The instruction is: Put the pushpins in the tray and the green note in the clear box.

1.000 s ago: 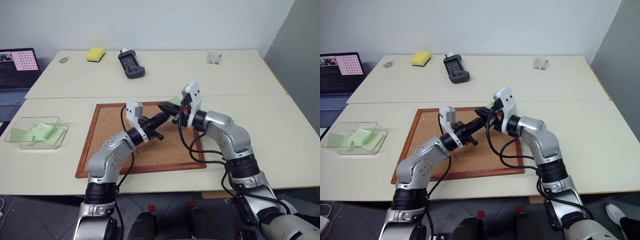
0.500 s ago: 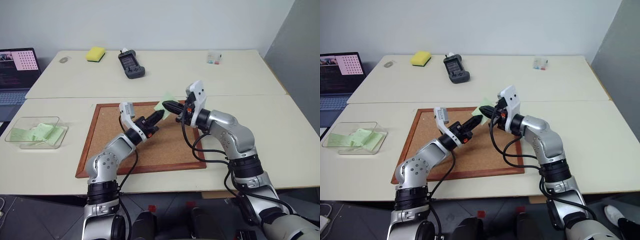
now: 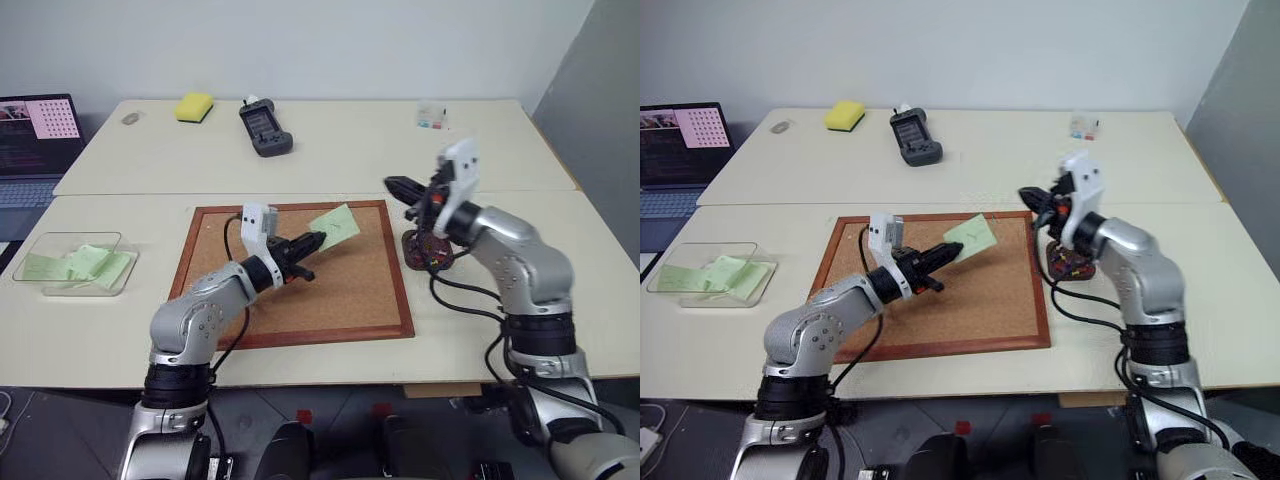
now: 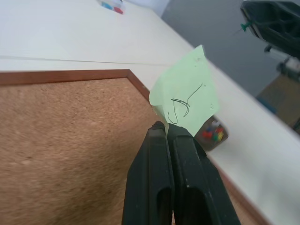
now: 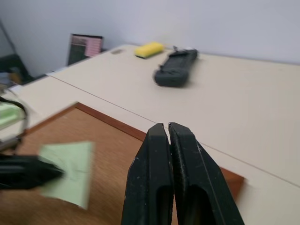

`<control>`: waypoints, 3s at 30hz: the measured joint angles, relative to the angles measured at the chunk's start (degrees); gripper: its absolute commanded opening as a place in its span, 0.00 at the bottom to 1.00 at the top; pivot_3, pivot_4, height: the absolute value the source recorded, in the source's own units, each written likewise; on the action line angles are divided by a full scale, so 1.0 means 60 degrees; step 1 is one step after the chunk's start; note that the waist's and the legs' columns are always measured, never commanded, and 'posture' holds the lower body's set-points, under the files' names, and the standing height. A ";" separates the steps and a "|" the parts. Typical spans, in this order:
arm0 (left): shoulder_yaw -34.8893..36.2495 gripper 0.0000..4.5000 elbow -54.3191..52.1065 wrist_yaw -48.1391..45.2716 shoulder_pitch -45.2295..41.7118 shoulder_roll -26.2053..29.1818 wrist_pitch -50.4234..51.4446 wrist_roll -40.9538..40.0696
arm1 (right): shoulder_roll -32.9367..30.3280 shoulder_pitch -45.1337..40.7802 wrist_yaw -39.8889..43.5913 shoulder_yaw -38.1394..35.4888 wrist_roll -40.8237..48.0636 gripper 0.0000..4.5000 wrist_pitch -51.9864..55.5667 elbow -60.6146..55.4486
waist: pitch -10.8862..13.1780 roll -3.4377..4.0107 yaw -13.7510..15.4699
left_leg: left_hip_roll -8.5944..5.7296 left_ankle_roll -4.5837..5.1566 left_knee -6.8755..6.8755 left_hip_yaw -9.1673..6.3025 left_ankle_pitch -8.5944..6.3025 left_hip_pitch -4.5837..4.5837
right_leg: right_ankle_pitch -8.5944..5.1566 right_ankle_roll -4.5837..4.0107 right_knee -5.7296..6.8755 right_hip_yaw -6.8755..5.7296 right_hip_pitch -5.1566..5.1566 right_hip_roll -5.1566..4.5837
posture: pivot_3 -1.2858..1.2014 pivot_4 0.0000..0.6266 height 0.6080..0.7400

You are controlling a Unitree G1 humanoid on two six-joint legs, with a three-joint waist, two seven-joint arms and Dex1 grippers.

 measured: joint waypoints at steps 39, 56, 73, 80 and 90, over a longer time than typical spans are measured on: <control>-0.2277 0.01 -0.0477 -0.2806 -0.0251 0.1166 -0.2615 0.3033 | 0.0169 0.0437 -0.0166 -0.0284 -0.0666 0.00 -0.2050 0.3964 | 0.0022 -0.0004 -0.0038 | 0.0015 0.0018 0.0012 0.0081 -0.0007 0.0012 | 0.0001 0.0001 0.0021 0.0022 -0.0002 0.0011 | 0.52 0.24 1.00; -0.2268 0.00 -0.0477 -0.2797 -0.0252 0.1115 -0.2581 0.3033 | 0.0037 0.0548 -0.0127 -0.0275 -0.0696 0.71 -0.2056 0.4017 | 0.0022 -0.0004 -0.0042 | 0.0014 0.0018 0.0014 0.0083 -0.0007 0.0013 | 0.0001 0.0001 0.0024 0.0024 -0.0003 0.0011 | 0.52 0.24 1.00; -0.1330 0.00 -0.0394 -0.2628 -0.0312 0.1059 -0.2218 0.2672 | -0.1587 0.1425 0.2140 -0.0208 0.0468 0.99 -0.1134 0.0488 | 0.0025 -0.0004 -0.0024 | 0.0014 0.0019 0.0015 0.0073 -0.0008 0.0008 | 0.0000 0.0002 0.0021 0.0015 -0.0002 0.0010 | 0.52 0.24 1.00; 0.1714 0.00 -0.0331 -0.1690 -0.0373 0.1821 -0.0844 0.1435 | -0.1489 0.1601 0.3264 0.0262 0.1984 0.99 -0.0477 -0.1852 | 0.0034 -0.0017 -0.0192 | 0.0039 0.0018 0.0015 0.0033 -0.0008 0.0023 | 0.0000 0.0002 0.0032 0.0006 -0.0002 0.0027 | 0.52 0.24 1.00; 0.5780 0.00 0.1084 0.2262 -0.0167 0.1943 0.0010 0.1317 | -0.0271 -0.0089 0.2905 0.1645 0.2455 0.99 0.0215 -0.2672 | 0.0039 -0.0027 -0.0057 | 0.0020 0.0015 0.0018 -0.0023 -0.0007 0.0020 | 0.0001 0.0002 0.0024 -0.0011 0.0000 0.0004 | 0.52 0.24 1.00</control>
